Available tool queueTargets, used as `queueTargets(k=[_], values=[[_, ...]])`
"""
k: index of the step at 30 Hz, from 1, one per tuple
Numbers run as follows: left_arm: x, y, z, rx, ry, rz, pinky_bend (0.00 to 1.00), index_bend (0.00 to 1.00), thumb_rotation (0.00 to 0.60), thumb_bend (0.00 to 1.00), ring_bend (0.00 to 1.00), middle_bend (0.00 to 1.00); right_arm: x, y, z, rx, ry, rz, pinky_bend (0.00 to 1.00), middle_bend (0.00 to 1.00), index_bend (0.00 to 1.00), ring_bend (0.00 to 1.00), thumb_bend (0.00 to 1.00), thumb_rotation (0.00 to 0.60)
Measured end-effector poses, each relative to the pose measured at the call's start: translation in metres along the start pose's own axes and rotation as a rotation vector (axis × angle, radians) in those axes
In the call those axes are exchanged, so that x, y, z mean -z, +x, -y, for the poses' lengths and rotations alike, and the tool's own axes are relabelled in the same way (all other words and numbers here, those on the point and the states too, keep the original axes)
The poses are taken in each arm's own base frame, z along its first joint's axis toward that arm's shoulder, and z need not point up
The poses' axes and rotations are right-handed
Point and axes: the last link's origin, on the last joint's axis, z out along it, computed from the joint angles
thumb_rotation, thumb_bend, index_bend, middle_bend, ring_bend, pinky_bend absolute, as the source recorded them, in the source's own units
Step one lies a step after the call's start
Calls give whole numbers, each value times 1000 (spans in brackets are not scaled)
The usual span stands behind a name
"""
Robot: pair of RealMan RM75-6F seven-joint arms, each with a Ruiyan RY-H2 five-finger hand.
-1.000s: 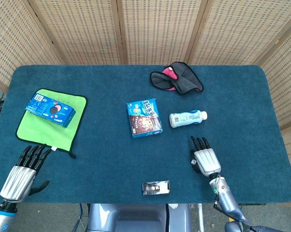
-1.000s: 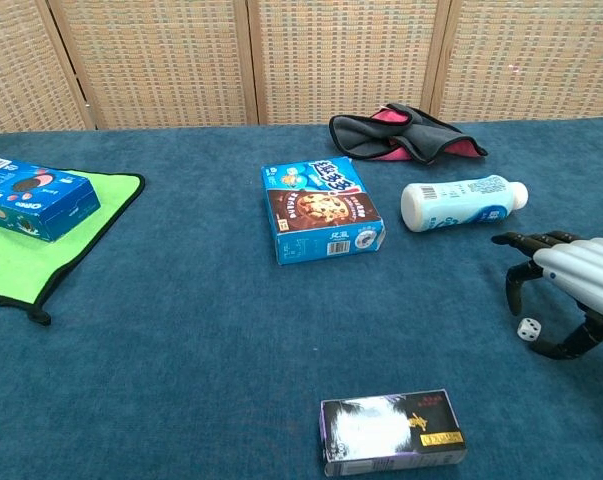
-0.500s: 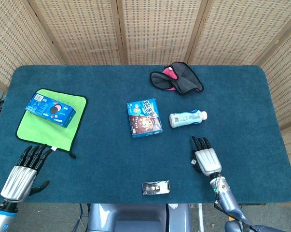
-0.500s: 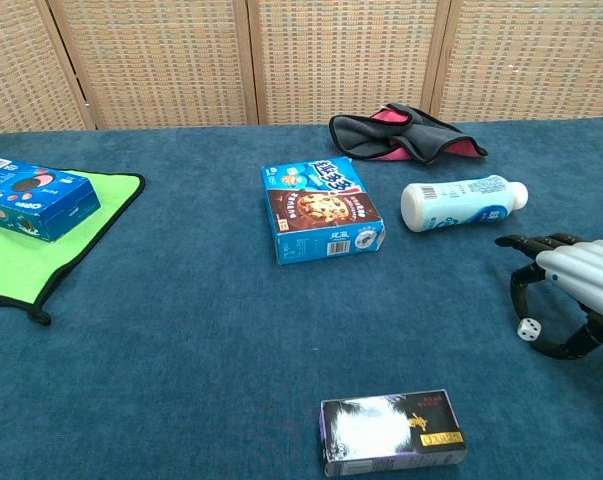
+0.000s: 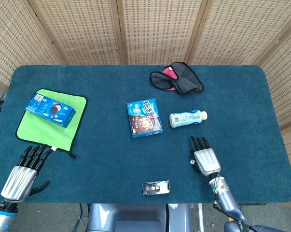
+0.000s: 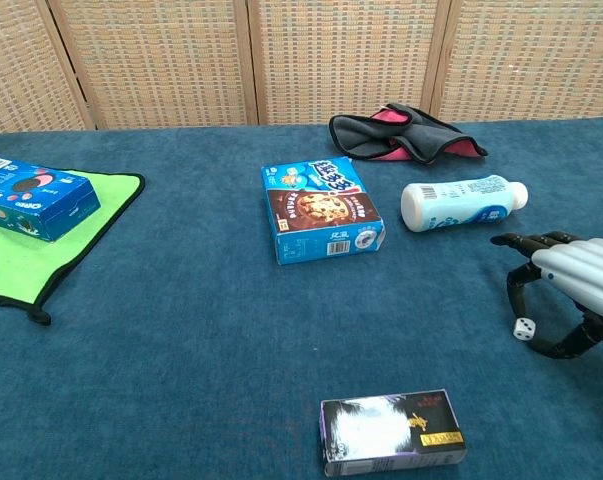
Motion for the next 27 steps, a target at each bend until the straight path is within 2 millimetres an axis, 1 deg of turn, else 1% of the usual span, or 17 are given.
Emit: queueTargets(k=[9, 16, 22, 27], values=[[0, 0, 0, 0, -1, 2, 0, 0, 600, 212, 0, 0, 0, 1, 4, 2, 5, -4, 0, 14, 528, 0, 334, 600], [0, 0, 0, 1, 2, 3, 0, 0, 600, 212, 0, 0, -3, 12, 5, 11, 8, -38, 0, 14, 535, 0, 336, 600], [0, 0, 0, 1, 0, 3, 0, 0, 600, 212, 0, 0, -5, 29, 10, 18, 19, -77, 0, 14, 536, 0, 333, 600], [0, 1, 1, 3, 1, -2, 0, 0, 600, 212, 0, 0, -9, 54, 21, 40, 45, -133, 0, 14, 536, 0, 336, 600]])
